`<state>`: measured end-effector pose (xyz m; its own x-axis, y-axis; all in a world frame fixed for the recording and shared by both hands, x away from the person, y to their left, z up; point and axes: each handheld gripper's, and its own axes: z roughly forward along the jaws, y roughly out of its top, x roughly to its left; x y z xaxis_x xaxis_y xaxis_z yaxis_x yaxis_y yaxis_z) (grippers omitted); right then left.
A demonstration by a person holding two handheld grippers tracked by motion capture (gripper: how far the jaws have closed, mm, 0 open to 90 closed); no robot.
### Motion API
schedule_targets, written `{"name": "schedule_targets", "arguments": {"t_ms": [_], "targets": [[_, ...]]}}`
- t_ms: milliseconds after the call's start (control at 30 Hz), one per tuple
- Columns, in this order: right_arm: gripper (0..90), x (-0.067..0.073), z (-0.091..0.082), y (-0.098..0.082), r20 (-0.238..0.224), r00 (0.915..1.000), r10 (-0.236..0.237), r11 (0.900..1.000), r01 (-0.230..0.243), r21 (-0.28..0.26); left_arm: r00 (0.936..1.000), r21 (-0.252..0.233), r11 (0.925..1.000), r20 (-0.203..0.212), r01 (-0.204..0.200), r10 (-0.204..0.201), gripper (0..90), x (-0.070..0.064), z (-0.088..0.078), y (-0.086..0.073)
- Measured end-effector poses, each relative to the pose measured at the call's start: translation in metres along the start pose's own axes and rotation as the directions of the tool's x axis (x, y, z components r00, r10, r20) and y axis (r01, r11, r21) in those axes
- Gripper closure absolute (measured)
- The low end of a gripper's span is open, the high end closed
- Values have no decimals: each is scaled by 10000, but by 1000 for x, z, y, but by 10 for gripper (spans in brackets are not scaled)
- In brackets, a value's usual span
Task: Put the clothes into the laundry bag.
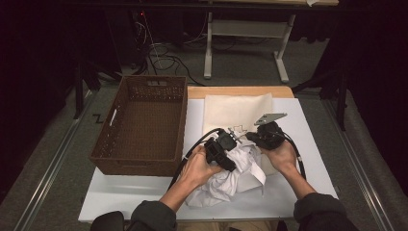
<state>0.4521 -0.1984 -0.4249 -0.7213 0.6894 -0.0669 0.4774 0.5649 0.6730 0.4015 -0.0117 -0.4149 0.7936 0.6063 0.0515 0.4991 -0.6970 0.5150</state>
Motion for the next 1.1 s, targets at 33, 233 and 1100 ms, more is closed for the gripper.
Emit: {"name": "schedule_targets", "arguments": {"t_ms": [33,233,1100], "targets": [[891,0,1,0,-17,10000,-9,10000,9,-17,10000,-123,9999,31,-2,3,349,1,1,0],[892,0,2,0,-108,9999,-18,10000,18,-54,9930,-388,9992,1183,17,29,784,3,17,2],[891,14,-5,4,-73,9991,-407,9988,405,-268,9963,-651,9975,-832,-270,216,484,1,8,4]]}}
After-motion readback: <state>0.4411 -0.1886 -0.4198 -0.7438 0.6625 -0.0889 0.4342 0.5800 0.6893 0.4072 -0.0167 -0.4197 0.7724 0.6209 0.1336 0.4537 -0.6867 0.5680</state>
